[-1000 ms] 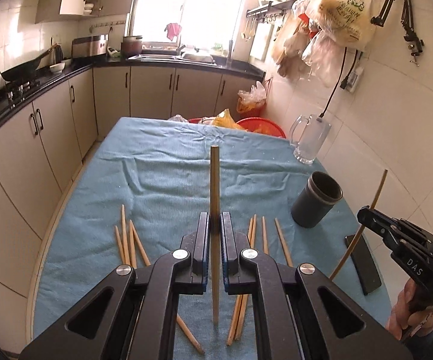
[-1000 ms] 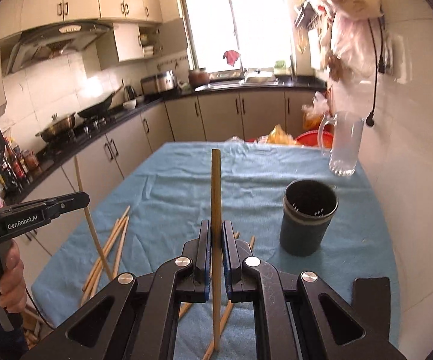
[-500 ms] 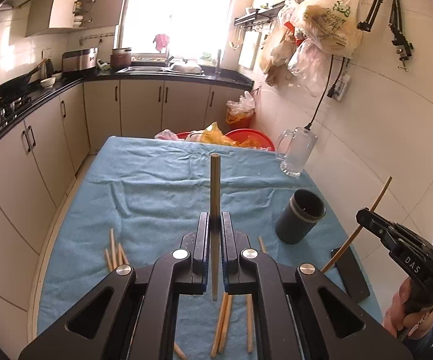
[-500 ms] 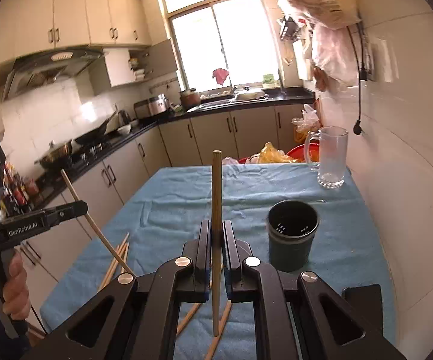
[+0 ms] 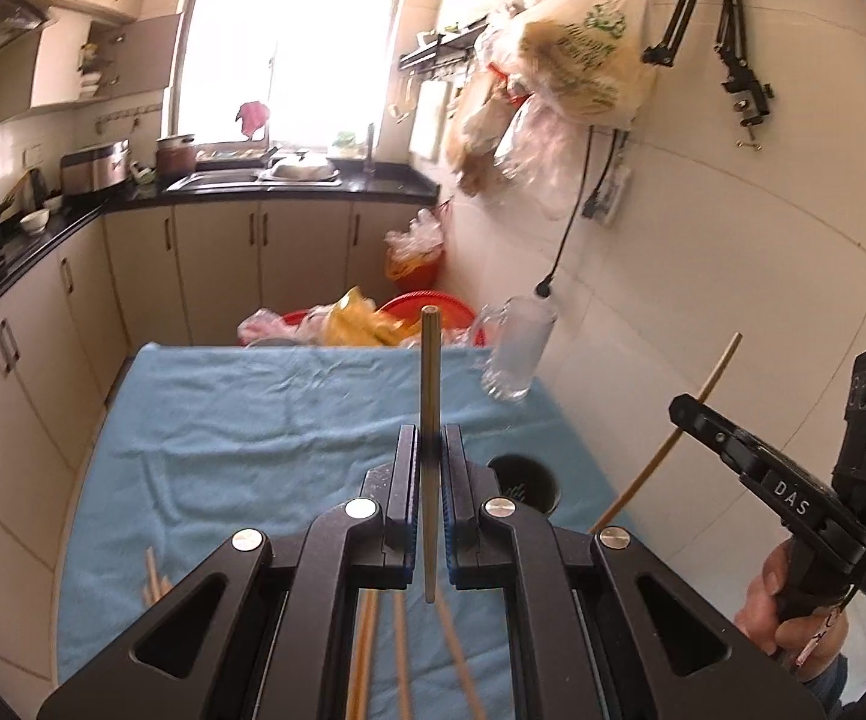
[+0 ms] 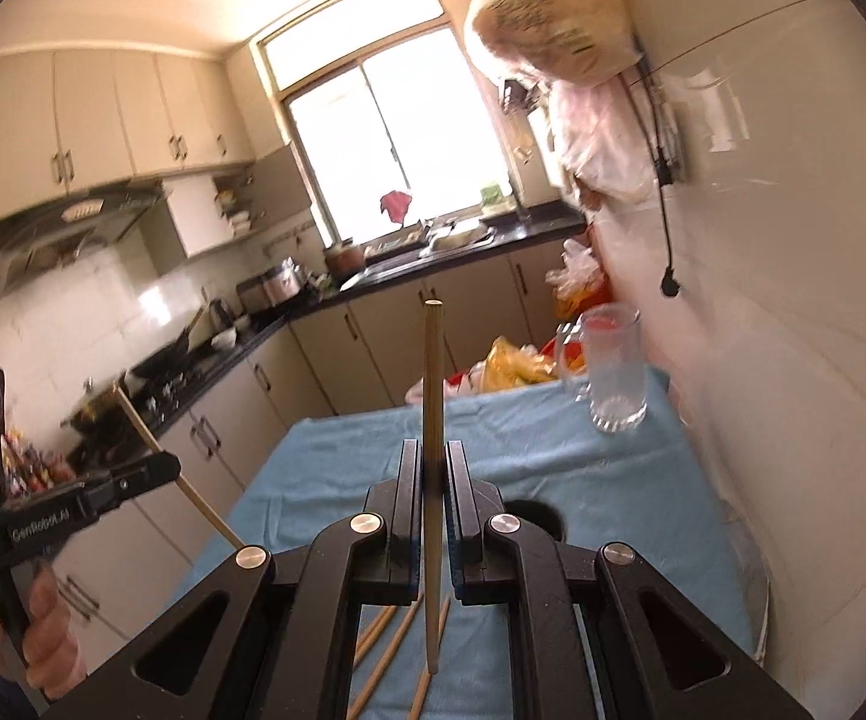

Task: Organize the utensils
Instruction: 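Lift the held chopsticks upright and carry both tools over the black cup, then lower the chopsticks into the black cup and open both tools, then move both open tools back to the remaining chopsticks, then close the left tool on a chopstick while the right tool grasps another, then lift both held chopsticks upright and carry them over the black cup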

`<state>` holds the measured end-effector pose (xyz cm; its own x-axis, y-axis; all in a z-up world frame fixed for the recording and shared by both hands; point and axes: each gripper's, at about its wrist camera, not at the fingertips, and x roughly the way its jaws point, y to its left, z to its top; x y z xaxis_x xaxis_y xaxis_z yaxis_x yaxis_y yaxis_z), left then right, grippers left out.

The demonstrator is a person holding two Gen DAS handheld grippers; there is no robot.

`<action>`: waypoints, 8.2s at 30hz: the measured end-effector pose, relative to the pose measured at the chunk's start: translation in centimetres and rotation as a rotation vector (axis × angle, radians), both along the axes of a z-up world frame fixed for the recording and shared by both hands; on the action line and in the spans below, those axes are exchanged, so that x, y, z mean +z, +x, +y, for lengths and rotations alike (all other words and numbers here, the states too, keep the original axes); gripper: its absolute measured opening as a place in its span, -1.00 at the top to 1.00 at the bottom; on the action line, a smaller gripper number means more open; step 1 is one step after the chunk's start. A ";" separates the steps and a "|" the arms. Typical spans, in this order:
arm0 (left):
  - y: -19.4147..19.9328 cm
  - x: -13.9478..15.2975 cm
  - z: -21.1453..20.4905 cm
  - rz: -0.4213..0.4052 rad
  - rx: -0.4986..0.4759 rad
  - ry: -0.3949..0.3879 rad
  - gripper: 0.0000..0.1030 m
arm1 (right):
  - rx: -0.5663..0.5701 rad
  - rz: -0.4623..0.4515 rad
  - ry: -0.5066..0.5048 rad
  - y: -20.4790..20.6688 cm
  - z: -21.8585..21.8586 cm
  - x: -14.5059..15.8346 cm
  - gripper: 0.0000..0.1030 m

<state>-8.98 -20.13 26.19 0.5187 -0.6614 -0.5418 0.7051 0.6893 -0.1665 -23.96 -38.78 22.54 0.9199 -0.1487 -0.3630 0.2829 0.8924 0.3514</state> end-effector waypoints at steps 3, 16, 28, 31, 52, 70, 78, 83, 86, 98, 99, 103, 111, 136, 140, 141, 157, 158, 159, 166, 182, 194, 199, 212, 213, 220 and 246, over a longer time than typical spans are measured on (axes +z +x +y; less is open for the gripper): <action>0.1 1.5 -2.1 -0.014 -0.018 -0.021 0.88 | -0.027 -0.033 0.010 0.0 -1.6 1.3 0.86; 2.8 0.0 -10.8 0.060 -0.078 -0.041 0.88 | -0.123 -0.036 0.050 2.5 -7.5 1.4 0.86; 5.9 -6.9 -12.3 0.188 -0.055 0.058 0.88 | -0.074 0.124 0.155 6.8 -9.4 -5.3 0.86; 6.4 -7.7 -12.4 0.199 -0.045 0.067 0.88 | -0.064 0.162 0.171 7.7 -9.6 -6.7 0.85; 4.2 -3.9 -7.7 0.075 0.021 -0.031 0.11 | -0.136 0.056 0.019 2.1 -7.5 -1.5 -0.10; -3.1 -9.8 11.5 -0.041 0.282 0.046 -0.52 | -0.086 0.043 -0.162 -5.4 6.7 -8.0 -1.00; -2.9 -15.3 19.3 0.125 0.400 0.076 -0.52 | 0.042 0.246 0.145 -3.2 7.3 -13.5 -0.53; -3.4 -17.1 21.5 0.198 0.380 0.105 -0.53 | 0.072 0.364 0.287 -3.0 7.9 -16.6 -0.45; -2.9 -18.2 22.4 0.256 0.379 0.116 -0.53 | 0.091 0.404 0.296 -2.7 8.5 -17.4 -0.45; 2.8 -20.3 21.2 0.385 0.387 0.106 -0.35 | 0.108 0.477 0.324 1.3 7.3 -19.0 -0.39; 3.7 -20.4 20.8 0.403 0.380 0.115 -0.23 | 0.102 0.487 0.331 1.7 7.0 -19.4 -0.39; 7.1 -20.8 19.3 0.459 0.353 0.142 0.00 | 0.092 0.512 0.370 2.7 6.0 -20.5 -0.39; 12.6 -22.3 16.9 0.536 0.352 0.200 0.70 | 0.057 0.517 0.372 2.6 4.6 -20.6 -0.39; 14.1 -23.5 15.7 0.468 0.368 0.316 0.81 | 0.022 0.563 0.324 4.0 4.3 -20.6 -0.39; 13.7 -22.6 16.8 0.485 0.349 0.258 1.00 | 0.017 0.577 0.319 4.7 4.2 -20.7 -0.39; 13.5 -22.4 17.2 0.482 0.348 0.256 1.00 | 0.017 0.580 0.320 4.8 4.2 -20.8 -0.39; 10.4 -23.9 17.1 0.455 0.341 0.328 0.85 | 0.001 0.612 0.298 5.5 4.1 -21.3 -0.39; 9.9 -24.0 16.9 0.438 0.339 0.342 0.85 | 0.001 0.621 0.289 5.8 4.0 -21.4 -0.38; 9.4 -24.0 16.5 0.406 0.344 0.366 0.85 | 0.000 0.626 0.281 6.1 4.0 -21.5 -0.37; 10.2 -24.0 15.6 0.349 0.371 0.403 0.86 | 0.015 0.690 0.152 10.1 4.9 -21.2 0.08; 8.5 -19.9 19.1 0.357 0.329 0.149 0.88 | 0.065 0.558 0.044 10.3 6.3 -16.8 0.86; 1.7 -12.5 18.9 0.155 0.271 0.003 0.88 | 0.092 0.227 0.035 3.5 9.1 -11.1 0.86; 0.4 -11.3 18.5 0.134 0.255 -0.015 0.88 | 0.083 0.138 0.029 1.8 9.2 -10.2 0.86; -0.9 -9.8 16.2 0.110 0.207 -0.013 0.88 | 0.085 -0.020 0.038 -0.7 8.8 -9.1 0.86; -0.9 -9.6 15.9 0.107 0.202 -0.014 0.88 | 0.078 -0.026 0.028 -0.7 8.7 -9.1 0.86; -1.3 -8.0 13.6 0.073 0.151 -0.010 0.88 | 0.042 -0.076 0.011 -1.0 7.8 -7.9 0.86; 1.1 1.3 -2.6 0.026 -0.087 -0.095 0.88 | -0.278 -0.232 -0.060 2.9 -4.1 -2.2 0.86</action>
<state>-7.87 -22.76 27.50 0.4432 -0.7524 -0.4874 0.7563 0.6057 -0.2472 -21.05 -42.84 20.32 0.8979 -0.4197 -0.1327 0.4370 0.8135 0.3838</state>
